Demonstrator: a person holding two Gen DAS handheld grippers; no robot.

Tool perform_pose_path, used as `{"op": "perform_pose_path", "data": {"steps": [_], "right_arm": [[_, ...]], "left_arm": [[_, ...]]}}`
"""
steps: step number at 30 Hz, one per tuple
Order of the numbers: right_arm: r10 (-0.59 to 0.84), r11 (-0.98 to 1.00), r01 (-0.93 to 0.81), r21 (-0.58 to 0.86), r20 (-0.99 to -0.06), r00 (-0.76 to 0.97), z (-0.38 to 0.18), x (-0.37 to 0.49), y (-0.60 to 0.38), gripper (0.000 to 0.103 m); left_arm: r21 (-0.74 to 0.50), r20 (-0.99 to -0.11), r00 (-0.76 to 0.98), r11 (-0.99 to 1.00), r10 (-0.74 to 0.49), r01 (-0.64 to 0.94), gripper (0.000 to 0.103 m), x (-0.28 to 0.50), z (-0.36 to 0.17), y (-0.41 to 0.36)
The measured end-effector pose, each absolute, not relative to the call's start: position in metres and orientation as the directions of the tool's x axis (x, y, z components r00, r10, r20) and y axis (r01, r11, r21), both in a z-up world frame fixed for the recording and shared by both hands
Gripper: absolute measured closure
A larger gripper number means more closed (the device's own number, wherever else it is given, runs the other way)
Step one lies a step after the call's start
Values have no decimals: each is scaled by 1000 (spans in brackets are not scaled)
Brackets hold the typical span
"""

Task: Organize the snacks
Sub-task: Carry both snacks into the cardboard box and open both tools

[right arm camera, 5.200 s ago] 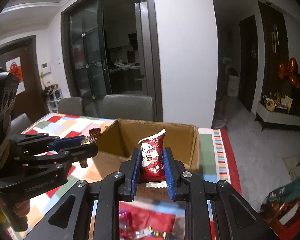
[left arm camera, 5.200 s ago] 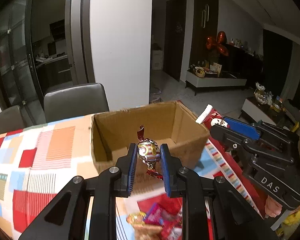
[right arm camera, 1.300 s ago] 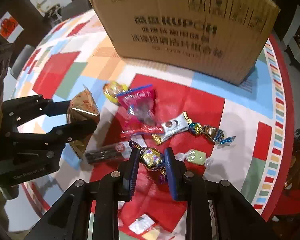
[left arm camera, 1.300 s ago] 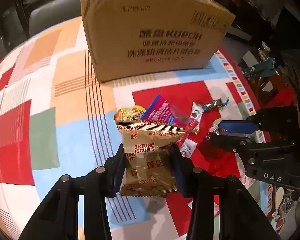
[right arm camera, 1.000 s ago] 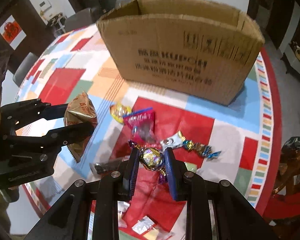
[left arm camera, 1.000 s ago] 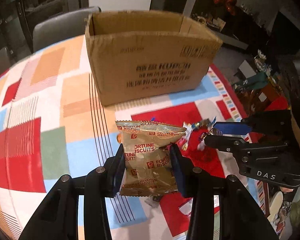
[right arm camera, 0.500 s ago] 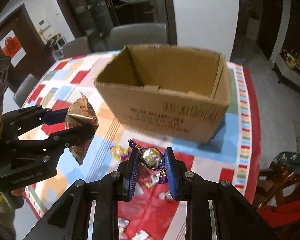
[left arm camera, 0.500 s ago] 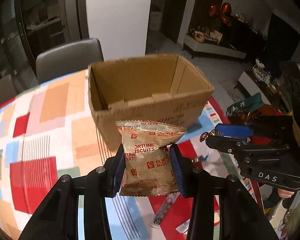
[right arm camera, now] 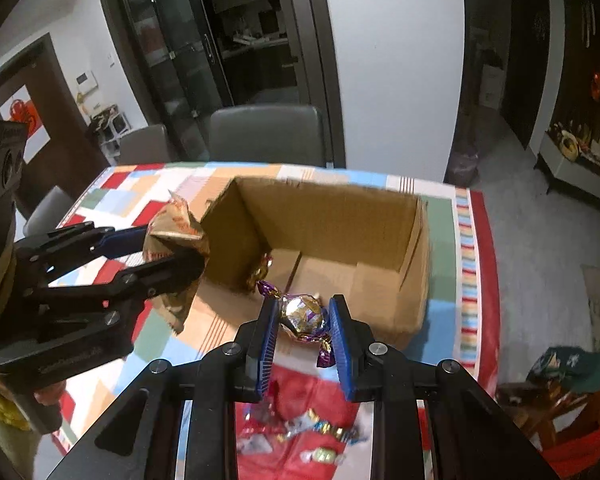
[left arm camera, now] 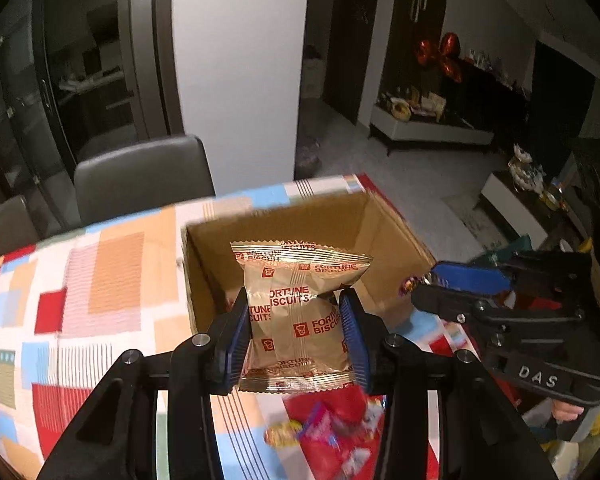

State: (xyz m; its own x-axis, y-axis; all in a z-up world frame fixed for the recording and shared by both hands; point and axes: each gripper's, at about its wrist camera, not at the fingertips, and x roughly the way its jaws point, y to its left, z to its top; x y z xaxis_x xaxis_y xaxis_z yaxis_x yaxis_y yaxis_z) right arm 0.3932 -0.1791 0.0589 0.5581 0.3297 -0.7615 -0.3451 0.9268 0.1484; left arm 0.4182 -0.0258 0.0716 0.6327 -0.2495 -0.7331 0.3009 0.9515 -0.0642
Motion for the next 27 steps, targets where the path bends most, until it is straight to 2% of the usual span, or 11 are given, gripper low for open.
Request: {"op": "perform_pose_path", "data": {"steps": [13,14,16,20,27], "right_arm": [[287,948,-288,133,-744,603,42,436,-185,76],[281,951,-283,129,-742,609,40,438,-185,76],[262,956,-269,114,-740,619,39,440,-184,71],[251,959,-264,103,-742,621,38,436,-184,65],[269,951,-293,102,-742,614,42,413,-185,65]], "left_arm": [[-57,-721,664,972,-198,229,59,475,51,-26],[-54,-723,664,974,-191,221,57,478,48,-26],[-32,-731,665,980,-156,196,42,482,45,-26],[-17,-727,673,984,-133,176,39,471,42,-24],[-34,-717,681,983,-151,182,39,436,51,-22]]}}
